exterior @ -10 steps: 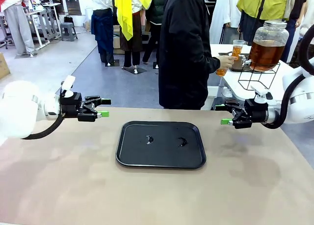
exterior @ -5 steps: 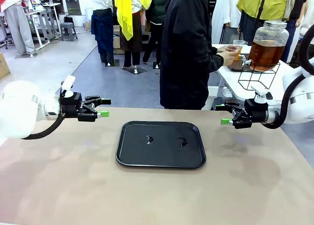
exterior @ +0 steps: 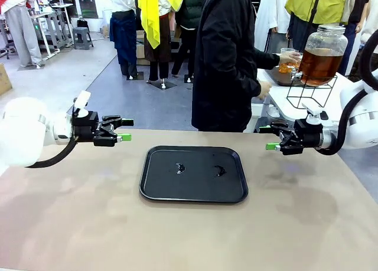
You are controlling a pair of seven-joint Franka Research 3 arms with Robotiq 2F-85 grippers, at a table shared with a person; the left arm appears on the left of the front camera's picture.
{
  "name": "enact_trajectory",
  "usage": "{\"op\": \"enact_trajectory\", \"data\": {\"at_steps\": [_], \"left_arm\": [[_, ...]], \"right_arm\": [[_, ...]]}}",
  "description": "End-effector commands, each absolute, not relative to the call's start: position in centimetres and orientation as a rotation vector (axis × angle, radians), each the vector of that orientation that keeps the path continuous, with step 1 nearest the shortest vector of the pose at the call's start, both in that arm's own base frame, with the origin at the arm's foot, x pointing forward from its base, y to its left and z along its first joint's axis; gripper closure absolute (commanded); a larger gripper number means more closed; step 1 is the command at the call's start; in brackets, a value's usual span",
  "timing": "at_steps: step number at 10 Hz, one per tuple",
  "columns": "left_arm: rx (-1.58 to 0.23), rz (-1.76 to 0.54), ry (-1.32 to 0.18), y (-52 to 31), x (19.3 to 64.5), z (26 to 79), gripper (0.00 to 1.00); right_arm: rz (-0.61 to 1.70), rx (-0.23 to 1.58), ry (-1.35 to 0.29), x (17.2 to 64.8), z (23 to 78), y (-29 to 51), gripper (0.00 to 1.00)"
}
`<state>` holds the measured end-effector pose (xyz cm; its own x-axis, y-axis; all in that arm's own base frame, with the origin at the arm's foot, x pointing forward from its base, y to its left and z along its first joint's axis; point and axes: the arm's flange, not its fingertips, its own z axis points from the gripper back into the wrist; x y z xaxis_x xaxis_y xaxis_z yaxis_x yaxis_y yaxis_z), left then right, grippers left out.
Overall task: Pour the drink into the iced cup.
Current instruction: Open the gripper to release the iced cup you were holding.
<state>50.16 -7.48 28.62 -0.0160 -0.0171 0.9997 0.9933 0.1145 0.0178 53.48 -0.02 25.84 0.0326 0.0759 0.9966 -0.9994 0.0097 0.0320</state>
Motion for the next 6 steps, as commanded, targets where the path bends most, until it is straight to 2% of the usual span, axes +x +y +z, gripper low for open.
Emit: {"op": "enact_trajectory", "data": {"at_steps": [1,6], "left_arm": [[-1.1,-1.146,-1.262,-7.5,50.1,28.74,0.0],[-1.1,-1.146,-1.262,-7.5,50.1,28.74,0.0]], "right_arm": [[1.225,1.168,-1.131,53.5,26.05,0.07,0.0],[1.225,1.168,-1.131,53.5,26.05,0.07,0.0]]}}
